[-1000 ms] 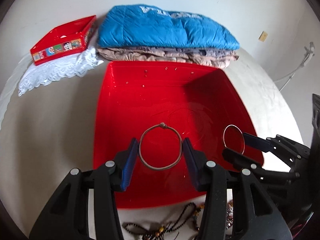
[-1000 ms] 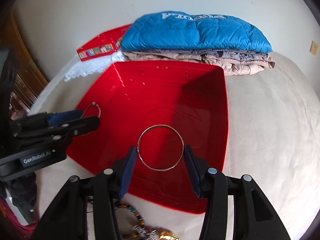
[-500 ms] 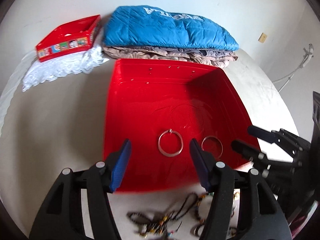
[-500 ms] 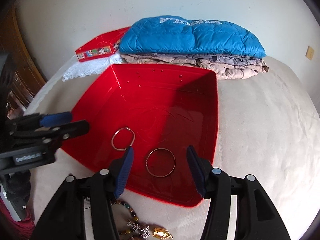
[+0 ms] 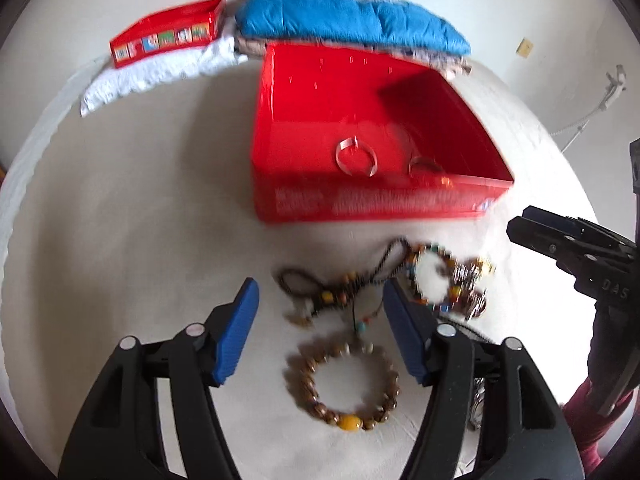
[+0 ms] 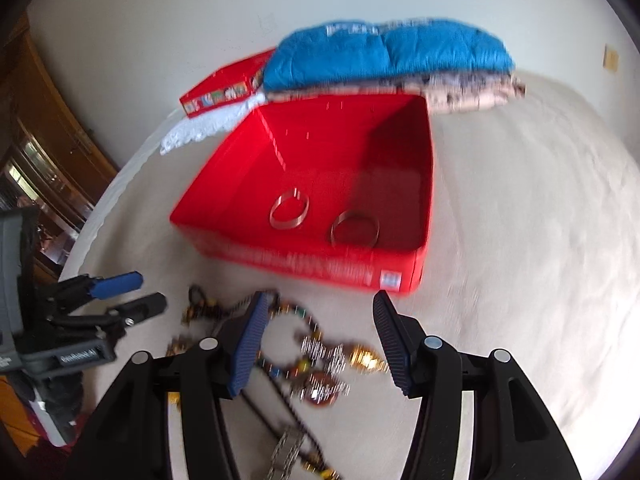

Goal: Organize jewelry
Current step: 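Grasp the black bead necklace with the left gripper while the right gripper grasps the silver pendant chain, then carry the necklace and pendant chain into the red box and release both, then grasp the brown wooden bead bracelet with the left gripper while the right gripper grasps the multicolored bead bracelet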

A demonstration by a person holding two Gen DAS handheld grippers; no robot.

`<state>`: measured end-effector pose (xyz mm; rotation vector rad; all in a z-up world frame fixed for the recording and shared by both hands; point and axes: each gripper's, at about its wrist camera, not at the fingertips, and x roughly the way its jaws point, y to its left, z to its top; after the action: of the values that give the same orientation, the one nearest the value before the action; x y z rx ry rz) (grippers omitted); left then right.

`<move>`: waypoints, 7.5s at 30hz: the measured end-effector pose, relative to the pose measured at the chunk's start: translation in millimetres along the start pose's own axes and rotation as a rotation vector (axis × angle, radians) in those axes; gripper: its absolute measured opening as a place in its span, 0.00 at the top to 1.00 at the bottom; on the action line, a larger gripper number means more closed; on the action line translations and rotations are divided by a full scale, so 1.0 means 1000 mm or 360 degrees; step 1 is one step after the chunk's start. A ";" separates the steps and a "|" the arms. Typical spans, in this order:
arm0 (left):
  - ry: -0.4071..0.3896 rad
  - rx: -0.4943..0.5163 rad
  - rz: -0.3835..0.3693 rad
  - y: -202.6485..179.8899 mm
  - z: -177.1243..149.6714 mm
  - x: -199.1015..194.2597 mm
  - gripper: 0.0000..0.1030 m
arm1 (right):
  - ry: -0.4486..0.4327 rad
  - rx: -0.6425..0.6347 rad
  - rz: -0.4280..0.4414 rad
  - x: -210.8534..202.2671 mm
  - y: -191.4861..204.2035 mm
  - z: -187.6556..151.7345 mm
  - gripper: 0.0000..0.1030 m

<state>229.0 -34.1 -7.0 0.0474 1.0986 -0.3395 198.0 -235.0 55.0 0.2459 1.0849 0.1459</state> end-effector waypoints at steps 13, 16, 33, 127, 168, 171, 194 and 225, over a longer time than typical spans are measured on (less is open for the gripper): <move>0.0040 0.0007 -0.0056 0.000 -0.004 0.030 0.42 | 0.0060 0.0067 -0.0026 0.020 -0.017 -0.010 0.46; 0.0092 0.0005 -0.0150 -0.001 -0.005 0.037 0.46 | 0.0072 0.0061 -0.0021 0.021 -0.016 -0.009 0.46; -0.0019 -0.0069 -0.0253 0.016 -0.002 0.027 0.76 | 0.0133 0.0040 -0.0044 0.029 -0.021 -0.011 0.46; -0.0219 -0.0077 -0.0105 -0.018 0.114 0.040 0.76 | -0.0199 0.0112 0.0130 0.014 -0.023 0.112 0.89; -0.0017 -0.0016 0.0142 0.012 -0.039 -0.008 0.53 | 0.0084 0.0017 0.0093 0.016 -0.001 0.001 0.69; 0.0032 -0.0039 0.0154 0.019 -0.055 -0.001 0.53 | 0.0147 -0.0009 0.0105 0.028 0.009 -0.007 0.69; 0.0033 -0.0067 0.0136 0.028 -0.044 0.028 0.90 | 0.0260 -0.0017 0.0092 0.062 0.032 -0.015 0.72; -0.0214 -0.0311 -0.0009 0.060 -0.029 0.000 0.91 | 0.0116 -0.0004 0.0168 0.042 0.040 -0.013 0.93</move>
<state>221.5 29.0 -28.2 -0.1499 0.9940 -0.2356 206.1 -185.4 24.2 0.2974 1.1442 0.2524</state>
